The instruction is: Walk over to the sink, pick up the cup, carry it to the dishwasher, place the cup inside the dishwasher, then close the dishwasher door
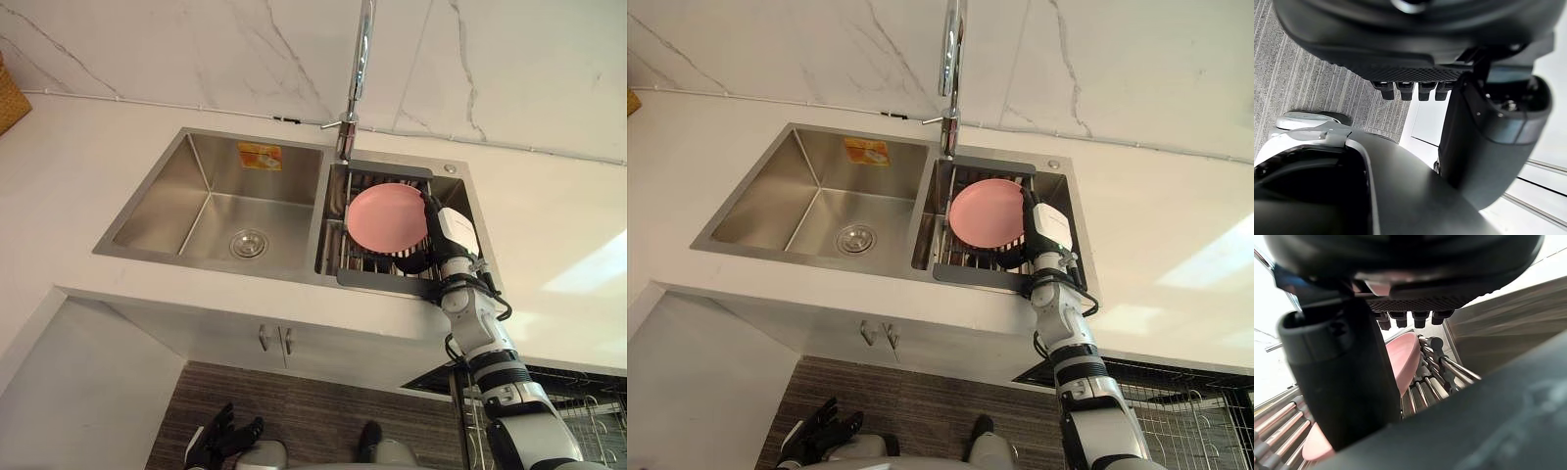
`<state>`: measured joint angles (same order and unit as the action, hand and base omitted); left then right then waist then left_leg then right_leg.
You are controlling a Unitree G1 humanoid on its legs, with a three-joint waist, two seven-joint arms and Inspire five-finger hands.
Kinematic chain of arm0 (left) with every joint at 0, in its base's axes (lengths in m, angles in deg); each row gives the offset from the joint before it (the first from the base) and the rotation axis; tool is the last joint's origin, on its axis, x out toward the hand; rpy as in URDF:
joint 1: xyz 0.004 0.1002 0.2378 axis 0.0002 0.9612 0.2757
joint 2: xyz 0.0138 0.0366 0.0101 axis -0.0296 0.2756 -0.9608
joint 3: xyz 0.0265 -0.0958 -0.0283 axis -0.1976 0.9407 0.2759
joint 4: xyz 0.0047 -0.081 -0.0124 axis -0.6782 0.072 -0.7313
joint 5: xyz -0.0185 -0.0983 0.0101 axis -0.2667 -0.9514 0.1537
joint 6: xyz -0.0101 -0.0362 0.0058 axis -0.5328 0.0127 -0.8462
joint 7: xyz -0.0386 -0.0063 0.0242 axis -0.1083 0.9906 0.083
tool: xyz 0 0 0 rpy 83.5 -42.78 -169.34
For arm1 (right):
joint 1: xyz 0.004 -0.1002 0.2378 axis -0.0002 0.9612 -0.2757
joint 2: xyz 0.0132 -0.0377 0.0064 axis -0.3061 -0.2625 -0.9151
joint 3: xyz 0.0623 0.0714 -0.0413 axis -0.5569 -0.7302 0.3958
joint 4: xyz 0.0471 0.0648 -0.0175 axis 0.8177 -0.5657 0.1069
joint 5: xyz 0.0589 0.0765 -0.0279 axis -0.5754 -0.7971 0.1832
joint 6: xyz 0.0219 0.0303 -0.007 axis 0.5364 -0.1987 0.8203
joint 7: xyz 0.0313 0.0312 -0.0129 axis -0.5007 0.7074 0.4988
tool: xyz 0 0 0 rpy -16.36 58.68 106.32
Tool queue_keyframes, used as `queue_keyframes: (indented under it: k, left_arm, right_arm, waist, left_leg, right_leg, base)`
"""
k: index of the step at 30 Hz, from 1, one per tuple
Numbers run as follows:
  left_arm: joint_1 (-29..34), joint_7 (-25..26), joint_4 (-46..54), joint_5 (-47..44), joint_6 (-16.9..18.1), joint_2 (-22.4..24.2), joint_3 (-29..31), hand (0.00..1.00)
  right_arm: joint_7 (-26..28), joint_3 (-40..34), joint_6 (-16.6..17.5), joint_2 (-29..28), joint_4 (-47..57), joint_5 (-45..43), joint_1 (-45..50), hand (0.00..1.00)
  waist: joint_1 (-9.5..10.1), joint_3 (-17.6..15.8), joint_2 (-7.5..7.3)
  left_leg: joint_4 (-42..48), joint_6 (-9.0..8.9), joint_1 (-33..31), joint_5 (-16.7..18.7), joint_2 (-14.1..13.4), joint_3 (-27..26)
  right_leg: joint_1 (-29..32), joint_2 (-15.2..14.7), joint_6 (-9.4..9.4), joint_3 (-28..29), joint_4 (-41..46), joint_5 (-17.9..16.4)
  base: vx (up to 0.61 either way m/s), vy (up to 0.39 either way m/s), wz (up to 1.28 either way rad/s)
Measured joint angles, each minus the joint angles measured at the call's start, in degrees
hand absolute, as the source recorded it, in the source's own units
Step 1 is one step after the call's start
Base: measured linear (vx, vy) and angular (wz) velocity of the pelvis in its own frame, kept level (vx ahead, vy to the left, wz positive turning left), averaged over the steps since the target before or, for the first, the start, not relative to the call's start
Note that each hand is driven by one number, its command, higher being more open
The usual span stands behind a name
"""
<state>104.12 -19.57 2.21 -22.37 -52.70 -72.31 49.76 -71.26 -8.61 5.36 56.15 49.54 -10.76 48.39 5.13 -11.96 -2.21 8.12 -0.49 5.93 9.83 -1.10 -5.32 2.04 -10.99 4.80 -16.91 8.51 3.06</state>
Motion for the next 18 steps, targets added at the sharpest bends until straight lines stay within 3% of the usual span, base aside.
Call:
queue_keyframes:
  k: [10, 18]
  left_arm:
    - [0.0, 0.0, 0.0, 0.0, 0.1, 0.4, 0.0, 1.00]
    - [0.0, 0.0, -0.1, 0.0, 0.1, 0.6, 0.1, 1.00]
  right_arm:
    - [-1.9, 0.4, 1.0, 0.2, 0.3, 0.5, -0.4, 1.00]
    - [-5.1, 2.7, 2.7, 0.6, 2.6, 7.1, -0.4, 1.00]
  waist:
    - [-0.54, -0.4, 0.68]
    - [-1.44, -0.8, 1.26]
  left_leg:
    - [-0.1, -0.11, 0.0, -0.1, 0.0, 0.0]
    - [-0.1, -0.32, -0.9, -0.3, 0.0, 0.0]
  right_leg:
    - [0.1, 0.0, 0.00, 0.0, 0.0, 0.0]
    - [1.0, 0.0, -0.04, 0.0, 0.1, 0.1]
  base:
    - [0.00, 0.000, 0.00]
    - [0.00, 0.000, 0.00]
